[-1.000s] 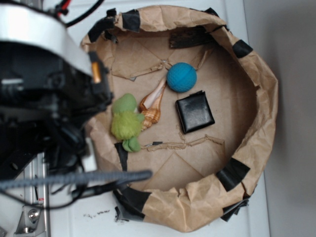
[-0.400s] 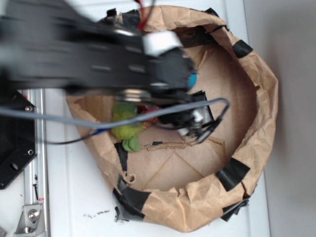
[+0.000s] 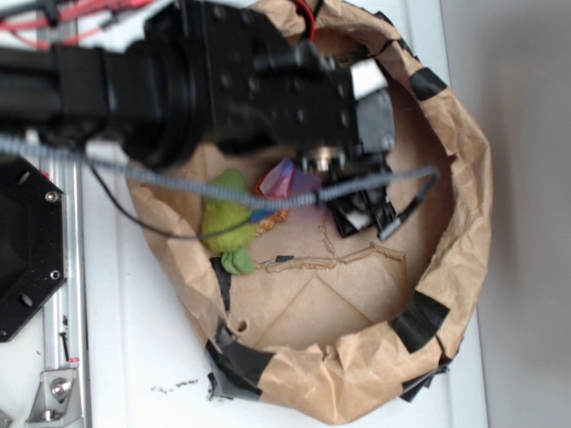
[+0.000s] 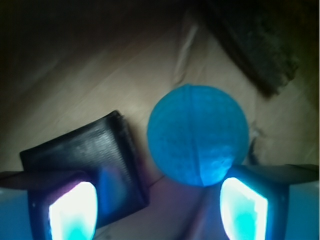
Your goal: Grab the blue ball.
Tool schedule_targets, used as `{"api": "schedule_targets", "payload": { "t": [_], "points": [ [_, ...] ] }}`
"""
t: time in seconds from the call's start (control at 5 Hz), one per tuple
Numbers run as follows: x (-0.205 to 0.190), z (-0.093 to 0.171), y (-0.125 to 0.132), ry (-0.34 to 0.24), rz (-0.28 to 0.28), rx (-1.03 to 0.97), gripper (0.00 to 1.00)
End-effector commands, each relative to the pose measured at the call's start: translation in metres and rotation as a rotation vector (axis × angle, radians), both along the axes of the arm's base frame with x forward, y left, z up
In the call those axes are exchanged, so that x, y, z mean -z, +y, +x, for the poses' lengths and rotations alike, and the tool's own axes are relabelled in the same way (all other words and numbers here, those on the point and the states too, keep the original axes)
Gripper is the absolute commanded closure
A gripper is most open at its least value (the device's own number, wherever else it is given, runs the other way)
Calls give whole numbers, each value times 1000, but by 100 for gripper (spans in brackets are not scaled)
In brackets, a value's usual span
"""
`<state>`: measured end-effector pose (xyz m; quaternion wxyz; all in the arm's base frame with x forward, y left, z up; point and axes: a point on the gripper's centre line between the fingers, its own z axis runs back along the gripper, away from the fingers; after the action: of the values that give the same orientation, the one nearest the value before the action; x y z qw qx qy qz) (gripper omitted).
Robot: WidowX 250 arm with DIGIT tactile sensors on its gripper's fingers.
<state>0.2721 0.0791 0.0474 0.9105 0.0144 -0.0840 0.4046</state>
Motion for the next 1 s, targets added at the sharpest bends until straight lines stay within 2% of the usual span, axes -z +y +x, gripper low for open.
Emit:
{"api": "schedule_targets", "payload": {
  "t": [0.0,0.2,0.4,0.6,0.8],
  "points": [
    [-3,-9,40,-5,6,-32,0],
    [11,6,32,50,-15,41,0],
    [17,20,25,108,31,135,0],
    [14,23,32,92,155,146,100],
    [8,20,27,95,135,198,100]
  ]
}}
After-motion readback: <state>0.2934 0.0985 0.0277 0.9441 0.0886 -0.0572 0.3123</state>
